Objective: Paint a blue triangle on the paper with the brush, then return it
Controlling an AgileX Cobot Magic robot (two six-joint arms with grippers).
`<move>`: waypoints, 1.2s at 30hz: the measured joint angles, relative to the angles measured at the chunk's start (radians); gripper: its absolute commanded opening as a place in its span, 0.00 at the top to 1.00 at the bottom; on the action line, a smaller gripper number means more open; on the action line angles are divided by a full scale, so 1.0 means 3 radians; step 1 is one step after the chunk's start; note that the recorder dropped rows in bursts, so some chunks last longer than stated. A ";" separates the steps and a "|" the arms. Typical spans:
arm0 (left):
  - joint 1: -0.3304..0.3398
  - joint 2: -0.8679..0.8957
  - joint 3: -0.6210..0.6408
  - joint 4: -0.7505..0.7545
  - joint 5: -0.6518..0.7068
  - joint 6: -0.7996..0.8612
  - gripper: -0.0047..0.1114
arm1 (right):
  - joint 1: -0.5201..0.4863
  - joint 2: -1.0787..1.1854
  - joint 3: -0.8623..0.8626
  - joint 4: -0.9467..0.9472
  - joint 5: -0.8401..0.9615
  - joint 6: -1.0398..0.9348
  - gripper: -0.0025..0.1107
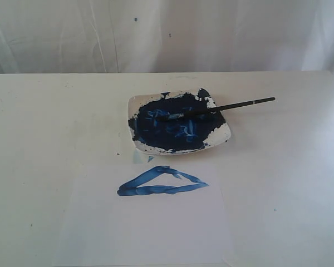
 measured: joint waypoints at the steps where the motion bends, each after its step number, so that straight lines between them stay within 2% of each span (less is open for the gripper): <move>1: 0.0000 0.0000 0.0000 0.0000 0.0000 0.0000 0.96 | 0.0000 -0.0082 0.0193 -0.0013 -0.0173 -0.0001 0.98; 6: 0.0000 0.0000 0.0000 0.0000 0.0000 0.0000 0.96 | -0.0082 -0.0426 0.1130 -0.0105 -0.0897 -0.0009 0.98; 10: 0.0000 0.0000 0.0000 0.0000 0.0000 0.0000 0.96 | -0.0140 -0.0575 0.1851 -0.0167 -0.1242 0.0072 0.98; 17: 0.0000 0.0000 0.0000 0.0000 0.0000 0.0000 0.96 | -0.0140 -0.0580 0.2720 -0.1003 -0.1814 0.1009 0.98; 22: 0.0000 0.0000 0.0000 0.0000 0.0000 0.0000 0.96 | -0.0029 -0.0580 0.3414 -0.1238 -0.2529 0.1215 0.98; 24: 0.0000 0.0000 0.0000 0.0000 0.0000 0.0000 0.96 | 0.0108 -0.0580 0.3474 -0.1250 -0.2307 0.1221 0.98; 27: 0.0000 0.0000 0.0000 0.0000 0.0000 0.0000 0.96 | 0.0242 -0.0580 0.3481 -0.1367 -0.1650 0.1179 0.98; 36: 0.0000 0.0000 0.0000 0.0000 0.0000 0.0000 0.96 | 0.0289 -0.0580 0.3488 -0.1423 -0.1529 0.0521 0.98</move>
